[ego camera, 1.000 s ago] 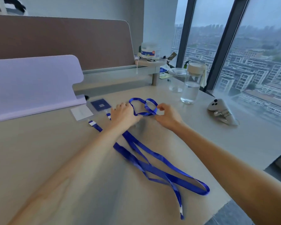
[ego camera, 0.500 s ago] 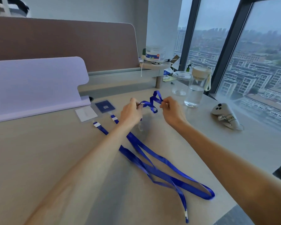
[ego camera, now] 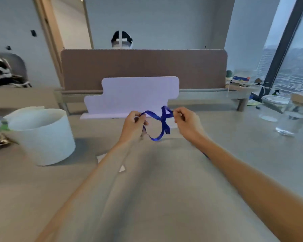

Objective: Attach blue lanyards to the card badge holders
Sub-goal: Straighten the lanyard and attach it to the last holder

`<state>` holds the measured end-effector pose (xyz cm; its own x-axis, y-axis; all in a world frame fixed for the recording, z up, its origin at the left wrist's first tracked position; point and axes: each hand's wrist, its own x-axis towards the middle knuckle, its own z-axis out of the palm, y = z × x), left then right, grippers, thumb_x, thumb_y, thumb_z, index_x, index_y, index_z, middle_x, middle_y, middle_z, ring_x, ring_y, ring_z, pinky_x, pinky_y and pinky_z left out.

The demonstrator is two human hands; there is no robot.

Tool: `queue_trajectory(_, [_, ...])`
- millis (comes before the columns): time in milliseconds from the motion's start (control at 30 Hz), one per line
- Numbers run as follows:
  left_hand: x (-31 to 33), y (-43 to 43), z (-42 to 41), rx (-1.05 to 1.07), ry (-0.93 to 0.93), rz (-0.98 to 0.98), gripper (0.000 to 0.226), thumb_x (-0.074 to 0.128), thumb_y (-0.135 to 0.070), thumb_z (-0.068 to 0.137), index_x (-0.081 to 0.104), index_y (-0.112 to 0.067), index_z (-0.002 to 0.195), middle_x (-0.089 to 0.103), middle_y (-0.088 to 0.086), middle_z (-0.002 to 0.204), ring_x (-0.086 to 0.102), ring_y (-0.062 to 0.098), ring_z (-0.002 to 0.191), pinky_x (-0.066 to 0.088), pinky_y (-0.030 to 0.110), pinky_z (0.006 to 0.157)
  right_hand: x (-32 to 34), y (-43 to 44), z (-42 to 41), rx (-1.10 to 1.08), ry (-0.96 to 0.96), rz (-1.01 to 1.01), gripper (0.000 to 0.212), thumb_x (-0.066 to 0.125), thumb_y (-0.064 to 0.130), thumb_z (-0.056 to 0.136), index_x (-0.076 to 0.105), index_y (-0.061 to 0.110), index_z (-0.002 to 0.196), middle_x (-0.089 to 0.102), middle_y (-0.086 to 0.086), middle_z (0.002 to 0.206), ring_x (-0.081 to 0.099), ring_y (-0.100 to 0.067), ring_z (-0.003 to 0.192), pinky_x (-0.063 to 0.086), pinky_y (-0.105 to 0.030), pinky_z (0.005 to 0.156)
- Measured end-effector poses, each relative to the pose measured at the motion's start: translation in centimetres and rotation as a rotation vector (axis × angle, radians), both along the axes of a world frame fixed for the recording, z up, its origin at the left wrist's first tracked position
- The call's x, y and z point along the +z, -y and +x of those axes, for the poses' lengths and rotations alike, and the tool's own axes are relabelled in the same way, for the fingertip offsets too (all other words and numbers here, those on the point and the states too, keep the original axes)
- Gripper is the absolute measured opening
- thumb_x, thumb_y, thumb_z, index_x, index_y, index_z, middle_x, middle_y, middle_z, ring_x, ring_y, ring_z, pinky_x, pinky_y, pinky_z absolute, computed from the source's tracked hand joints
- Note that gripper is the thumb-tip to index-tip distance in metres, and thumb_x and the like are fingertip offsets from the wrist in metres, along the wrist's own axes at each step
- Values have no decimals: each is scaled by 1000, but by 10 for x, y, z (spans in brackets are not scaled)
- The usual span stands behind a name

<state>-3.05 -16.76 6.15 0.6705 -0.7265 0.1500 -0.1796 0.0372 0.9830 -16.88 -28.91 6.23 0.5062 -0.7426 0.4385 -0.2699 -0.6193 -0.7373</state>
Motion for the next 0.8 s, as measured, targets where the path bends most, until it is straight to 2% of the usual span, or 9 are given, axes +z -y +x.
queue_trajectory(133, [-21,-66,52,93,-7,172,25,42,-6,96,63,-14,104,50,2,72,31,11,43,23,16,36,-33,-23,63,188,-182,-22,18,47,25,98,65,28,93,61,11,76,55,-8,68,48,-27,67])
queue_trajectory(200, [-26,-87,70,106,-17,228,35,34,-2,94,65,-18,103,45,-1,65,30,11,45,21,14,35,-38,-26,86,167,-160,2,18,47,30,96,65,34,94,65,11,79,60,-9,71,55,-30,71])
queue_trajectory(267, [-30,-103,84,121,-41,243,39,31,-4,94,65,-21,104,57,0,74,29,12,46,21,14,37,-39,-31,108,123,4,229,24,45,23,99,60,18,117,67,-2,93,58,-12,69,52,-18,62])
queue_trajectory(333, [-34,-114,91,110,-59,234,35,33,-10,98,63,-23,109,71,-2,92,27,13,46,20,15,42,-48,-36,124,54,44,391,32,44,17,100,47,5,129,60,-17,111,61,-26,84,51,-26,68])
queue_trajectory(400, [-39,-119,94,101,-67,216,28,37,-18,102,63,-20,112,74,-6,90,27,13,46,20,17,42,-62,-44,129,-27,-80,294,33,50,16,95,49,6,127,55,-16,120,54,-37,112,46,-39,88])
queue_trajectory(500, [-46,-116,94,107,-37,224,30,41,-28,101,66,-12,104,74,-6,86,33,6,39,23,20,43,-81,-74,118,-41,-171,-4,39,57,16,88,56,13,127,49,-9,132,40,-29,125,37,-36,98])
queue_trajectory(567, [-50,-109,90,105,-68,216,34,43,-32,100,69,-11,95,74,-3,84,35,6,40,27,18,41,-87,-99,109,-7,-168,-82,30,57,20,87,61,18,117,54,-1,125,44,-22,119,42,-35,91])
queue_trajectory(667, [-56,-98,84,74,-205,92,33,44,-31,100,69,-11,92,76,3,87,46,12,50,36,22,47,-88,-122,101,104,-173,-11,12,56,30,89,66,25,88,67,11,94,60,-12,91,51,-35,78])
queue_trajectory(800, [-56,-89,77,-41,-306,-70,29,36,-19,104,64,-10,106,75,9,103,71,20,91,53,34,85,-81,-132,88,199,-68,199,22,55,27,92,68,16,79,70,1,77,64,-15,74,51,-31,71])
